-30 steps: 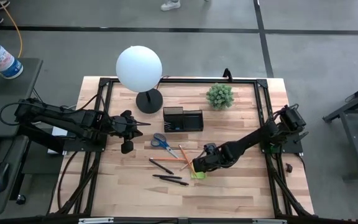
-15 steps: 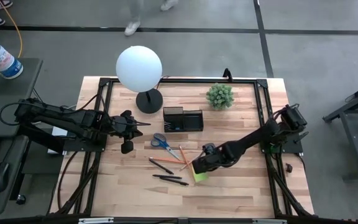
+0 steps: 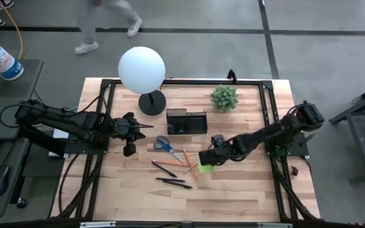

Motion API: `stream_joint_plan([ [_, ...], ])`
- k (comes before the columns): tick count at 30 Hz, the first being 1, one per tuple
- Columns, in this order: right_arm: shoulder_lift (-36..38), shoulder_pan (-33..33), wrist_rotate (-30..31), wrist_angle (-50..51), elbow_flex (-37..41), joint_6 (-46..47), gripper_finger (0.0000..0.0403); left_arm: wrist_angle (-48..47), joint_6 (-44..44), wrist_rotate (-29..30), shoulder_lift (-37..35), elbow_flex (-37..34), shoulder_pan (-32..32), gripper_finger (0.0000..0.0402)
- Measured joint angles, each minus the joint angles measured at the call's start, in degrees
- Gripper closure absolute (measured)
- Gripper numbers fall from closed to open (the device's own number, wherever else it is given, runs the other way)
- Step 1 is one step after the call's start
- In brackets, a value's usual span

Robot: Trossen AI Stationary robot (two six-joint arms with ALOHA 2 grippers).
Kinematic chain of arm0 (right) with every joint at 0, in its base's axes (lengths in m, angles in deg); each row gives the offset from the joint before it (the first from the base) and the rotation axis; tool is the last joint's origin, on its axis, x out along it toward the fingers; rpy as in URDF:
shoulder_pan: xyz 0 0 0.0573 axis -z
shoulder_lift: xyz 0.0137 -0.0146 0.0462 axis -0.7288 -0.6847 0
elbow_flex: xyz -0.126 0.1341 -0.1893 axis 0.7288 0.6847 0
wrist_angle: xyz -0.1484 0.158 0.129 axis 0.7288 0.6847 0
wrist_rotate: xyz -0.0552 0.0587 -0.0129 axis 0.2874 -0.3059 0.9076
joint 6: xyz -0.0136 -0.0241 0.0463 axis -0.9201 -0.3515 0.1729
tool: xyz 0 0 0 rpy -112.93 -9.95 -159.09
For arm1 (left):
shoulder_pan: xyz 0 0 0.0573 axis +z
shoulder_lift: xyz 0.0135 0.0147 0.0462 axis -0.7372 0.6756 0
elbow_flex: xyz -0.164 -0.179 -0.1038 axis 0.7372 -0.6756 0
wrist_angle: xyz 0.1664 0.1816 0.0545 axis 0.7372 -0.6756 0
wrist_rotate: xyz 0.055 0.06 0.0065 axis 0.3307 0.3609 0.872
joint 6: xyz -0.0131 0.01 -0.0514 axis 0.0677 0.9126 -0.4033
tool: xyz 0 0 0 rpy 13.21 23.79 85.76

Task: Pick and place office supplies into organizer
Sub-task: Put the green sticky notes into the desk organizer

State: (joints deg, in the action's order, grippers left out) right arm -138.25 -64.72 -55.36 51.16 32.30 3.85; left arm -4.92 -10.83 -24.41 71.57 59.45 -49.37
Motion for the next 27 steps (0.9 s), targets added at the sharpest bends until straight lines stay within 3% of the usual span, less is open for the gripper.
stream_joint_plan([
  [16,1.5,15.3,-0.4,-2.1,-0.1,-13.8,0.0403,-0.1,-0.2,-0.5,0.0,0.0,0.0,0.0401],
  [22,2.7,21.2,1.3,8.4,-6.8,-20.9,0.0402,-0.1,-0.2,-0.5,0.0,0.0,0.0,0.0401],
  [27,2.7,25.3,2.0,9.9,-10.8,-22.2,0.0402,-0.1,-0.2,-0.5,0.0,0.0,0.0,0.0401],
])
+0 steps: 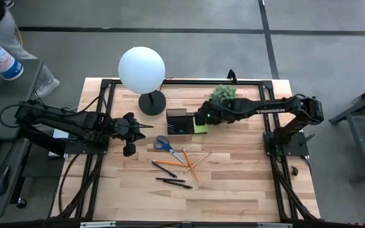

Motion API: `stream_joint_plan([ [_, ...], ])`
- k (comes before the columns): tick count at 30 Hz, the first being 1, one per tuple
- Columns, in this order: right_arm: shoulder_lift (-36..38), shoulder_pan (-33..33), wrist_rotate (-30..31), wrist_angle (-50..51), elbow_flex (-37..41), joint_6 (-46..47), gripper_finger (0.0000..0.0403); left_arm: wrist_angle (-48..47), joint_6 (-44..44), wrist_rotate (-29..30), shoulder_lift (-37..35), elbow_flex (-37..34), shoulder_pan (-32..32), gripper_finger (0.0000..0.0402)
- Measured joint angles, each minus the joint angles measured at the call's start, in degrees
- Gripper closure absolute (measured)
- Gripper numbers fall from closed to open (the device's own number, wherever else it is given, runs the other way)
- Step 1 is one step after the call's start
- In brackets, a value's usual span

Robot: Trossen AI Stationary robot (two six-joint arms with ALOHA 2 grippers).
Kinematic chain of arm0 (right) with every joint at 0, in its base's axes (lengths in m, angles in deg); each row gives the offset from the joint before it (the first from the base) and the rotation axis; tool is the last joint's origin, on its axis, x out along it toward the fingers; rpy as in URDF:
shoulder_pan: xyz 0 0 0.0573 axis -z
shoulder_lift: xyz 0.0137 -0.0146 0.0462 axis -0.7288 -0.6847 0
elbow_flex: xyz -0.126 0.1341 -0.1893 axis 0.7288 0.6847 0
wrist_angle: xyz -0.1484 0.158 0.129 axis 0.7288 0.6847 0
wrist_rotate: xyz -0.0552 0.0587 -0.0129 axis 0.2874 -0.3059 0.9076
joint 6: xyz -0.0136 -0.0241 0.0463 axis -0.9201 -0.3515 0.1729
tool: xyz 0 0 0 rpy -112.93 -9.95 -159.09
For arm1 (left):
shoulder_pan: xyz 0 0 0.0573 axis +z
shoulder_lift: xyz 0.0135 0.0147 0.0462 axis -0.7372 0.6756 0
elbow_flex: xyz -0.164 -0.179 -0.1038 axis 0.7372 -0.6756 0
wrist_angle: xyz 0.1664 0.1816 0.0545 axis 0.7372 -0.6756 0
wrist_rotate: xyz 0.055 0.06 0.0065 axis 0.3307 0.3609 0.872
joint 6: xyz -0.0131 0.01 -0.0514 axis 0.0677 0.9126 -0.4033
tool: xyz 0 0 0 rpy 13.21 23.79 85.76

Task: Pick and place office supplies into organizer
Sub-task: Put the green sticky notes into the desk organizer

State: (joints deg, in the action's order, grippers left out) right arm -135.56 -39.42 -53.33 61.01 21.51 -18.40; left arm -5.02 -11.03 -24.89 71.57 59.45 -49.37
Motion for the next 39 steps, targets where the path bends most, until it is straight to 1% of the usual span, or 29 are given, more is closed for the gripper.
stream_joint_plan([
  [3,-0.3,1.6,0.2,-0.4,-0.6,0.0,0.0403,0.0,0.0,0.2,0.0,0.0,0.0,0.0401],
  [10,-4.8,3.2,-3.3,-1.8,-0.6,0.0,0.0403,0.1,0.1,0.5,0.0,0.0,0.0,0.0401],
  [16,-7.2,3.8,-2.6,-5.4,-0.6,0.3,0.0403,0.1,0.2,0.5,0.0,0.0,0.0,0.0401],
  [22,-9.3,4.8,-2.4,-5.8,-0.6,0.2,0.0403,0.2,0.2,0.5,0.0,0.0,0.0,0.0401],
  [35,-9.7,5.0,-1.8,-6.4,-0.6,-0.2,0.0403,0.2,0.2,0.5,0.0,0.0,0.0,0.0401],
  [39,-9.7,5.5,-2.9,-6.7,-0.6,-1.3,0.0401,0.2,0.2,0.5,0.0,0.0,0.0,0.0401],
])
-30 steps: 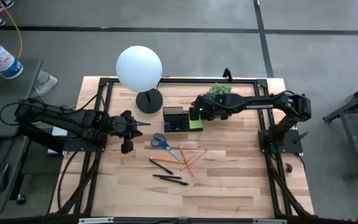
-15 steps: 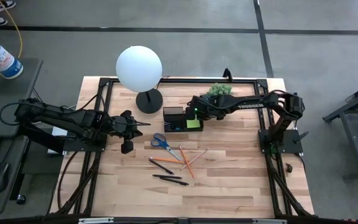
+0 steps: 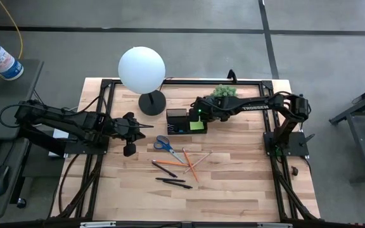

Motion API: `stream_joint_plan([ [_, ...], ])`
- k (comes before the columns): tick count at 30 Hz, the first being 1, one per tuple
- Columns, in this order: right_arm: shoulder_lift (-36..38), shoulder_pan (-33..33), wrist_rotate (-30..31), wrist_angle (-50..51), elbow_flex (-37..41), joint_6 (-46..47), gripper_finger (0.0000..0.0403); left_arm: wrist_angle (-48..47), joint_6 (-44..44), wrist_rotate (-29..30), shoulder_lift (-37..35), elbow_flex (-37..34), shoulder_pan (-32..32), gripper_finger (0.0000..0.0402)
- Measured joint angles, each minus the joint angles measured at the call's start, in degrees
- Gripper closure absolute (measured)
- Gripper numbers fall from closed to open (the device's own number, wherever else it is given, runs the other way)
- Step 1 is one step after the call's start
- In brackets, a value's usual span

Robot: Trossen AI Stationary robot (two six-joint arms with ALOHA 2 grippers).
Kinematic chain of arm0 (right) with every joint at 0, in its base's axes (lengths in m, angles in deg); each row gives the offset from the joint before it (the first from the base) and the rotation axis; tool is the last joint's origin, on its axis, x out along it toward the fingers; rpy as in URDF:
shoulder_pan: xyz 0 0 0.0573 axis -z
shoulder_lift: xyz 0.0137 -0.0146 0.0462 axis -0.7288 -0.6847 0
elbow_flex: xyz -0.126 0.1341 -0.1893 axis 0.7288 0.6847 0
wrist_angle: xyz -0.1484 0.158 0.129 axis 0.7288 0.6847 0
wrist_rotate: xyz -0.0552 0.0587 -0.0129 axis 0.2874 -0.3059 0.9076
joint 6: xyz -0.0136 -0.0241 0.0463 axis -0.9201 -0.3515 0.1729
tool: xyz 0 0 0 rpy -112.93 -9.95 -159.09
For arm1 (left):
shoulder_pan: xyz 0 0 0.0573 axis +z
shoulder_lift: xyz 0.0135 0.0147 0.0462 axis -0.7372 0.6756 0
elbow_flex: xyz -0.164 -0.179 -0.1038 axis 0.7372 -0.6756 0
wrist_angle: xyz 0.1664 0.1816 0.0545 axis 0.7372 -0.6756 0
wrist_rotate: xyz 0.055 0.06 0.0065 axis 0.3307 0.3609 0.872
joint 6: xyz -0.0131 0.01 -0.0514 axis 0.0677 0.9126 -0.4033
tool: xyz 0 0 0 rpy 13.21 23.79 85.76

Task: Pick and place office supplies into organizer
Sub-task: Put the green sticky notes into the desk organizer, then put the right orange pencil into the desk organizer

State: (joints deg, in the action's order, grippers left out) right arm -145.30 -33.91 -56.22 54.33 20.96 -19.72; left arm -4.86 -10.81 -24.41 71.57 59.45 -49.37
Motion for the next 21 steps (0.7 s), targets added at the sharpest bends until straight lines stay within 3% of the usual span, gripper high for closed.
stream_joint_plan([
  [5,0.0,0.7,-1.3,0.0,0.0,-0.7,0.0379,0.0,0.0,0.0,0.0,0.0,0.0,0.0401],
  [15,0.0,0.7,-1.4,-0.3,0.0,-0.9,0.0294,0.0,0.0,0.0,0.0,0.0,0.0,0.0401],
  [21,0.0,0.7,-1.3,-1.9,0.0,-1.5,0.028,0.0,0.0,0.0,0.0,0.0,0.0,0.0401],
])
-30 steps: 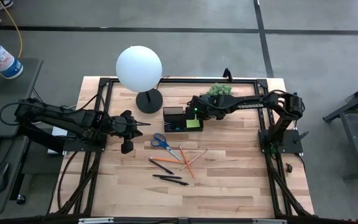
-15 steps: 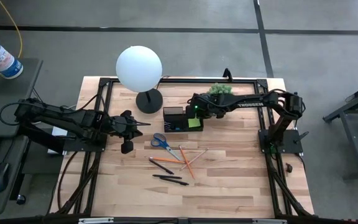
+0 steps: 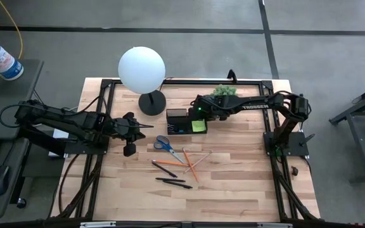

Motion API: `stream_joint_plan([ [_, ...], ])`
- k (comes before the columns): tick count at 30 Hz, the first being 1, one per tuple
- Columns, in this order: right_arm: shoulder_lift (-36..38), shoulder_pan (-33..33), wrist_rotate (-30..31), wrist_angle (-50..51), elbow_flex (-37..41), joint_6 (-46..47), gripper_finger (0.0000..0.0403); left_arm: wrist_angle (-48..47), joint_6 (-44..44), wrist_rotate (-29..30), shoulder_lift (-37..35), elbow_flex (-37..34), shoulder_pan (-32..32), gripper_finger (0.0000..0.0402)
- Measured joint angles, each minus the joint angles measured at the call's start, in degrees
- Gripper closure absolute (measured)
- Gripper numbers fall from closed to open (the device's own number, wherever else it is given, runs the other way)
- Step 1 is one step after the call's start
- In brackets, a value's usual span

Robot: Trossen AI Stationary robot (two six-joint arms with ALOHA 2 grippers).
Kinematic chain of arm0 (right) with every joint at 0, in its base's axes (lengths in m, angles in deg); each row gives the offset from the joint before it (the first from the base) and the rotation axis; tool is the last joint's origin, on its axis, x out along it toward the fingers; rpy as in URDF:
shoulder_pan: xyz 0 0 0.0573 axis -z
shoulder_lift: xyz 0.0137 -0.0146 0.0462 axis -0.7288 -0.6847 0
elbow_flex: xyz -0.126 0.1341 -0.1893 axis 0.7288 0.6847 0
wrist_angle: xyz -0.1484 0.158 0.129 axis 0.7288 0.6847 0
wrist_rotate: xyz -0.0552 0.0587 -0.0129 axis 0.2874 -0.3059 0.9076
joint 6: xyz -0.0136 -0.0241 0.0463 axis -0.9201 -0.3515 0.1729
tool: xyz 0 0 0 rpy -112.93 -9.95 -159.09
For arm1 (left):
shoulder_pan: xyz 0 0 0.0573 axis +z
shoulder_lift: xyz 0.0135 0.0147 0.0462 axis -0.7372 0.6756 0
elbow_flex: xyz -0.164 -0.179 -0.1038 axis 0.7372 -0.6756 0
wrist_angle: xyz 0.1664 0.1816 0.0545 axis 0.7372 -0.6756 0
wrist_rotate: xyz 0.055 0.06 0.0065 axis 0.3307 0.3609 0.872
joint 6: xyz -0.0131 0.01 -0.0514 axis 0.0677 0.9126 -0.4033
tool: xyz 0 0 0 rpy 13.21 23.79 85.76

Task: Pick and place office supplies into organizer
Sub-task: Put the right orange pencil into the desk organizer

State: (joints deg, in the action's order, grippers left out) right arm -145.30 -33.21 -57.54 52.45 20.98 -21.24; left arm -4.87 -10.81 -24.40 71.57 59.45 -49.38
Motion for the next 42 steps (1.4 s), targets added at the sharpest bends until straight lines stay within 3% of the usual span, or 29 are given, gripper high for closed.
stream_joint_plan([
  [7,0.0,-1.0,-6.0,1.7,-2.8,-3.6,0.0298,-0.1,0.0,0.0,0.0,0.0,0.0,0.0401],
  [15,0.1,-6.0,-6.8,19.6,-15.7,-11.1,0.0336,-0.1,0.0,0.0,0.0,0.0,0.0,0.0401],
  [20,0.1,-12.2,-7.5,22.5,-20.1,-11.6,0.0347,-0.1,0.0,0.0,0.0,0.0,0.0,0.0401],
  [29,-0.2,-24.0,-4.7,21.2,-19.3,5.3,0.0339,-0.1,0.3,0.0,0.0,0.0,0.0,0.0401],
  [42,-3.6,-32.4,1.0,9.1,-18.4,14.7,0.034,0.0,0.4,-0.3,0.0,0.0,0.0,0.0401],
])
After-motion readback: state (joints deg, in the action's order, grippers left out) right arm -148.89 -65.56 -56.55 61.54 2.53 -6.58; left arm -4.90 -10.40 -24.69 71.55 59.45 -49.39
